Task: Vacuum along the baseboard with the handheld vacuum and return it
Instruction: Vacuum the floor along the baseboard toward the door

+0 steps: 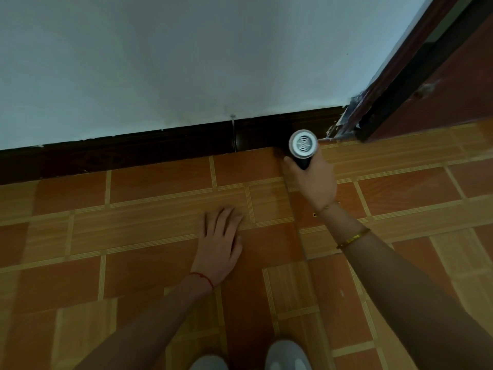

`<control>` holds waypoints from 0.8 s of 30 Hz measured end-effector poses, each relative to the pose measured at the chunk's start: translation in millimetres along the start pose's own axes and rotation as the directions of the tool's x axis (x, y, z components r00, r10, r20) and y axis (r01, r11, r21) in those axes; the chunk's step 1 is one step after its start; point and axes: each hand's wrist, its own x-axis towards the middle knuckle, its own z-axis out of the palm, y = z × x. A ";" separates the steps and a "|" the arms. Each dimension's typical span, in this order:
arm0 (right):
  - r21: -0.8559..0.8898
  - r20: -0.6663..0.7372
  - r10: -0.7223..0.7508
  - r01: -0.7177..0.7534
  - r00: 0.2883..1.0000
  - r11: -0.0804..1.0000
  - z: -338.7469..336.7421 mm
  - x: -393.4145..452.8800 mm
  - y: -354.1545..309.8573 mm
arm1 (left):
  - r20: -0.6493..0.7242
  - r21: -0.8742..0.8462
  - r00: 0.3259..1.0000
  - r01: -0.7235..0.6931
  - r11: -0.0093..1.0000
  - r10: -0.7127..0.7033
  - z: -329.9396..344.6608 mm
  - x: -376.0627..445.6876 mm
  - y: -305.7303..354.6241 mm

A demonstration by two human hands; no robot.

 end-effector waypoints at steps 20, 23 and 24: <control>0.022 0.155 -0.148 0.147 0.977 0.989 55.7 -29.8 -52.8 | -0.148 0.012 0.912 0.388 0.922 -0.382 -26.4 -25.2 -84.1; 0.065 0.067 -0.110 0.105 0.992 0.992 50.3 -33.1 -39.4 | -0.151 0.016 0.911 0.390 0.921 -0.383 -25.7 -24.2 -83.8; 0.068 0.057 -0.117 0.113 0.991 0.991 49.9 -34.3 -38.7 | -0.153 0.015 0.911 0.390 0.921 -0.383 -25.8 -24.2 -83.5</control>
